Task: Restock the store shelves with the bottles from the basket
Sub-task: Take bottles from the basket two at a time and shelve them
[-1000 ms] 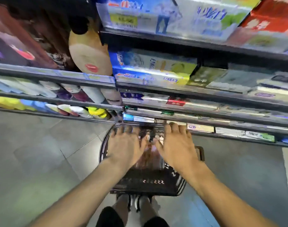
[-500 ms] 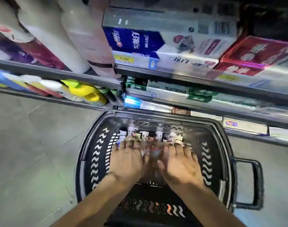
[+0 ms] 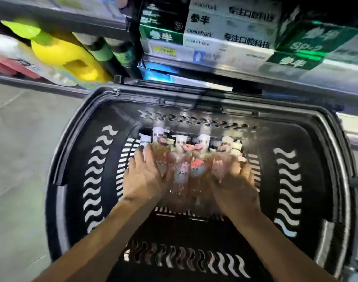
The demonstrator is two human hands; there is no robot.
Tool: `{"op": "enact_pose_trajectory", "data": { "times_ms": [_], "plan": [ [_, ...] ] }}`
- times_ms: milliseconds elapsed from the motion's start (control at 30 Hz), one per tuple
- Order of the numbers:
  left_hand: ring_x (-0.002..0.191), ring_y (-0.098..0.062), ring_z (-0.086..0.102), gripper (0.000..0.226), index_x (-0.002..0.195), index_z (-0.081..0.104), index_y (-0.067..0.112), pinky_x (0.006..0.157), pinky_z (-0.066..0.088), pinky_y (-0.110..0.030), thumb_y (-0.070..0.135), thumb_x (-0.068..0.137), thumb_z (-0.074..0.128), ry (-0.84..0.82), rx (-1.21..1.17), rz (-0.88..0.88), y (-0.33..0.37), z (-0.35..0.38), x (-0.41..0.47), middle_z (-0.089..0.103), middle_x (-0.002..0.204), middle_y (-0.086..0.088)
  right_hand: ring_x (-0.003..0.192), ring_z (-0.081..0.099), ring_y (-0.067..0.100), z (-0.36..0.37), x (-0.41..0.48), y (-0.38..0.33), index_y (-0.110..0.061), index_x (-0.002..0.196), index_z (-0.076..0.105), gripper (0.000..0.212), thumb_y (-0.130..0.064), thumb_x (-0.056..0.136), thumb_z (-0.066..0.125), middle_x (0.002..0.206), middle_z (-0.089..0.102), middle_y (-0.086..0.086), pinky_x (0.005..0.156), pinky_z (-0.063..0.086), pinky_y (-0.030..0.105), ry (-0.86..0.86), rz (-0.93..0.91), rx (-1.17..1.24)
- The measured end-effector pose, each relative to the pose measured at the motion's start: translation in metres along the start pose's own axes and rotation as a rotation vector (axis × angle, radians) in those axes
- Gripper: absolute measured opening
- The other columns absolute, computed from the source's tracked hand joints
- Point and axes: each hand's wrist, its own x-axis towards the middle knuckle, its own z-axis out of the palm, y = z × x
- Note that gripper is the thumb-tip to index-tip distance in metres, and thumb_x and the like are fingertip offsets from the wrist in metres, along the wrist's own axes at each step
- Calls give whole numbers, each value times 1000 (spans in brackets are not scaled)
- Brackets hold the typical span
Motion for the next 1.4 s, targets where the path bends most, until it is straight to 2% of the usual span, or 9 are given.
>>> {"op": "enact_pose_trajectory", "data": {
  "times_ms": [267, 400, 500, 600, 767, 900, 1000, 1233, 1400],
  "plan": [
    [128, -33, 45, 108, 138, 42, 13, 111, 41, -45, 86, 61, 65, -203, -366, -323, -23, 47, 60, 48, 134, -13, 59, 60, 0, 47, 47, 11, -3, 135, 55, 110, -87, 87, 3, 77, 67, -6, 45, 37, 17, 35, 64, 327],
    [105, -26, 65, 78, 98, 59, 37, 89, 58, -50, 65, 36, 95, -228, -817, -430, -46, 70, 74, 63, 118, -3, 89, 65, 19, 35, 45, 11, -13, 139, 53, 109, -96, 79, 16, 110, 69, 8, 73, 49, 30, -80, 186, 428],
    [107, -26, 66, 77, 104, 56, 31, 99, 53, -43, 41, 42, 100, -240, -1097, -442, -25, 25, 36, 67, 115, -6, 95, 70, 24, 30, 30, 15, -19, 144, 45, 125, -107, 61, 13, 107, 70, 3, 85, 58, 43, -101, 159, 522],
    [93, -16, 71, 64, 119, 50, 18, 95, 56, -32, 8, 70, 89, -271, -1264, -355, -16, -8, -1, 72, 103, -3, 95, 68, 24, 1, 0, 11, -29, 140, 37, 99, -96, 67, 47, 115, 64, 4, 80, 60, 42, -88, 182, 682],
    [79, -13, 75, 53, 120, 51, 24, 67, 60, -22, 4, 81, 81, -285, -1299, -160, -9, -72, -64, 79, 93, -1, 86, 65, -8, -65, -61, 2, -11, 139, 48, 54, -22, 93, 74, 116, 64, -3, 69, 48, 4, -26, 7, 930],
    [84, -23, 72, 46, 116, 59, 28, 77, 61, -38, 16, 75, 74, -244, -1367, -79, 2, -138, -118, 77, 99, -4, 102, 70, 14, -123, -117, -10, -23, 125, 57, 46, -16, 85, 78, 111, 70, -2, 81, 55, 24, 43, -85, 1020],
    [82, -18, 72, 40, 111, 66, 32, 76, 60, -35, 26, 72, 73, -214, -1480, -15, 13, -199, -162, 77, 100, 0, 68, 66, -4, -184, -168, -27, -35, 94, 66, 46, 10, 85, 69, 75, 72, -18, 64, 50, 13, 121, -157, 1117],
    [91, -19, 72, 57, 117, 62, 36, 83, 59, -39, 29, 68, 92, -146, -1539, 180, 27, -342, -275, 77, 107, -1, 83, 72, 20, -301, -295, -49, -29, 115, 53, 70, -43, 60, 95, 99, 75, 0, 74, 57, 36, 249, -225, 1242],
    [98, -12, 73, 60, 112, 59, 53, 83, 58, -29, 31, 66, 90, -31, -1450, 414, 21, -439, -351, 76, 109, 6, 79, 66, 2, -376, -382, -56, -14, 113, 50, 56, 2, 74, 87, 91, 72, -10, 74, 52, 17, 399, -405, 1276]
  ]
}}
